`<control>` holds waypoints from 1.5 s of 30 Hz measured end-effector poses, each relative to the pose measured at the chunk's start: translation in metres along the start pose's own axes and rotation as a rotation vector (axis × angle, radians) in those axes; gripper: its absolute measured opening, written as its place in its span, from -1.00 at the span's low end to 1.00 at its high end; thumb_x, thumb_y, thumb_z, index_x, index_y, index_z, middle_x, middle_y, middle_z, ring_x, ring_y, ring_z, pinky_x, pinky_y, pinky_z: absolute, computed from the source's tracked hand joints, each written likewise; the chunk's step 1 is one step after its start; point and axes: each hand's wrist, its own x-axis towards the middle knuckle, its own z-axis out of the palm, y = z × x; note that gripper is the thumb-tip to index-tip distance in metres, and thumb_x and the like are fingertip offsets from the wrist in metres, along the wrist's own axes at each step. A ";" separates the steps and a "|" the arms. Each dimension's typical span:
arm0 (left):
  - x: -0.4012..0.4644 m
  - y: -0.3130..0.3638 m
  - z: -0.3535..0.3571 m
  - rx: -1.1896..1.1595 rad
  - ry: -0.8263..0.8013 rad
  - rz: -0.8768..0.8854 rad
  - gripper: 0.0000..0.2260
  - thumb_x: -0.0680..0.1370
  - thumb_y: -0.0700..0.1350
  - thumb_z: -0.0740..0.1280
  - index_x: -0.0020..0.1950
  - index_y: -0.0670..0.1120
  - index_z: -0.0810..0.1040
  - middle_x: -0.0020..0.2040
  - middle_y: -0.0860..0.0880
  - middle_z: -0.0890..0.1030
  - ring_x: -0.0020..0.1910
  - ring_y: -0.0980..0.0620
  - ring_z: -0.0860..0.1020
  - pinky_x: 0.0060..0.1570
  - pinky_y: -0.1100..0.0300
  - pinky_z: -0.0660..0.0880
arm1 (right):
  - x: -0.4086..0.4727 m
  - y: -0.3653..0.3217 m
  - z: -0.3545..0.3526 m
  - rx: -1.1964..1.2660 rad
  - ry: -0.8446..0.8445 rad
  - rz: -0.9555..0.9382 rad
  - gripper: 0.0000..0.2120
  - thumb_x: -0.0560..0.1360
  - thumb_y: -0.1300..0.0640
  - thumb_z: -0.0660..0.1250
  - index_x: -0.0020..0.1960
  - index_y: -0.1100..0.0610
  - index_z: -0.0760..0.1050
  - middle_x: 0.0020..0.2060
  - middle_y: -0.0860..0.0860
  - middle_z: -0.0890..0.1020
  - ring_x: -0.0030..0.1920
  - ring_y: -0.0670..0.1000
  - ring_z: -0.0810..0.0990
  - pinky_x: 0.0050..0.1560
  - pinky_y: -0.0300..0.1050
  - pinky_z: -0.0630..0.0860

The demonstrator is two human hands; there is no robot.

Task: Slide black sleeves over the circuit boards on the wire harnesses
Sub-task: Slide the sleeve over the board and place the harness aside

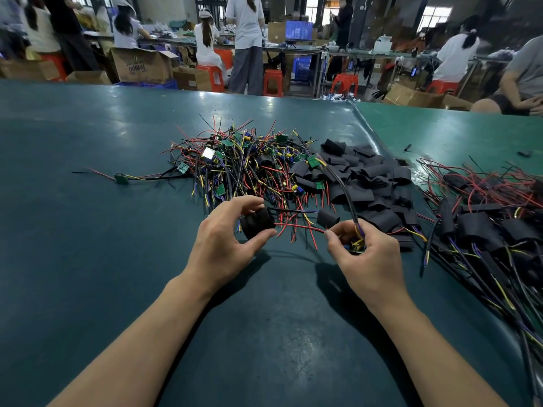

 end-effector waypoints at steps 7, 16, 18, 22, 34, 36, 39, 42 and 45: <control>0.001 0.002 0.000 0.029 -0.045 0.003 -0.56 0.37 -0.14 0.59 0.20 -0.15 0.57 0.07 0.01 0.66 0.09 0.04 0.61 0.09 0.05 0.54 | -0.002 -0.002 -0.002 -0.012 -0.054 -0.018 -0.88 0.44 0.24 0.49 -0.22 0.12 0.58 -0.39 -0.07 0.61 -0.37 -0.08 0.56 -0.29 -0.31 0.50; 0.000 0.003 0.001 -0.021 -0.157 -0.002 -0.59 0.38 -0.11 0.59 0.17 -0.11 0.60 0.09 0.06 0.65 0.11 0.09 0.60 0.15 0.05 0.53 | -0.002 -0.010 -0.001 0.163 -0.146 0.072 -0.87 0.44 0.29 0.49 -0.23 0.14 0.59 -0.38 0.01 0.62 -0.37 -0.15 0.51 -0.28 -0.36 0.44; -0.001 0.006 0.000 -0.043 -0.200 -0.007 -0.58 0.37 -0.10 0.59 0.18 -0.09 0.60 0.10 0.09 0.65 0.12 0.16 0.59 0.18 0.12 0.52 | -0.002 -0.013 0.000 0.183 -0.192 0.076 -0.87 0.44 0.30 0.48 -0.24 0.17 0.59 -0.40 0.04 0.60 -0.39 -0.16 0.48 -0.30 -0.37 0.41; -0.004 0.014 0.002 -0.047 -0.256 -0.022 -0.61 0.39 -0.09 0.58 0.19 -0.03 0.60 0.08 0.13 0.66 0.10 0.20 0.59 0.16 0.17 0.49 | -0.004 -0.018 0.003 0.360 -0.257 0.203 -0.78 0.52 0.10 0.36 -0.21 0.24 0.54 -0.44 -0.10 0.47 -0.41 -0.13 0.39 -0.38 -0.32 0.33; -0.004 0.019 0.005 -0.039 -0.261 0.091 -0.63 0.42 -0.05 0.56 0.19 -0.07 0.61 0.07 0.08 0.66 0.08 0.09 0.60 0.12 0.07 0.53 | 0.003 -0.021 -0.003 0.629 -0.207 0.385 -0.79 0.49 0.28 0.37 -0.14 0.02 0.70 -0.25 -0.09 0.66 -0.28 -0.17 0.52 -0.24 -0.36 0.45; -0.004 0.018 0.005 -0.034 -0.252 0.090 -0.62 0.42 -0.05 0.56 0.20 -0.07 0.60 0.07 0.07 0.65 0.07 0.10 0.59 0.11 0.11 0.51 | 0.004 -0.022 -0.003 0.744 -0.200 0.439 -0.88 0.37 0.19 0.42 -0.12 0.07 0.70 -0.22 -0.03 0.67 -0.29 -0.14 0.54 -0.25 -0.34 0.50; -0.004 0.018 0.005 -0.021 -0.232 0.093 -0.62 0.42 -0.05 0.56 0.19 -0.07 0.60 0.07 0.06 0.65 0.07 0.11 0.59 0.11 0.14 0.51 | 0.003 -0.023 -0.002 0.829 -0.215 0.484 -0.84 0.32 0.18 0.44 -0.12 0.10 0.71 -0.20 0.04 0.69 -0.25 -0.04 0.62 -0.20 -0.25 0.58; -0.004 0.018 0.006 -0.041 -0.199 0.087 -0.62 0.41 -0.06 0.57 0.19 -0.08 0.61 0.08 0.06 0.66 0.08 0.12 0.61 0.13 0.11 0.54 | 0.000 -0.024 0.002 0.834 -0.239 0.479 -0.84 0.31 0.23 0.43 -0.15 0.08 0.72 -0.23 0.07 0.69 -0.19 0.01 0.66 -0.12 -0.22 0.61; -0.005 0.019 0.008 -0.075 -0.223 0.091 -0.63 0.43 -0.08 0.56 0.19 -0.09 0.61 0.07 0.05 0.66 0.08 0.12 0.61 0.13 0.10 0.55 | -0.001 -0.024 0.003 0.753 -0.238 0.450 -0.84 0.27 0.21 0.46 -0.18 0.05 0.73 -0.23 0.06 0.71 -0.18 -0.02 0.66 -0.13 -0.24 0.60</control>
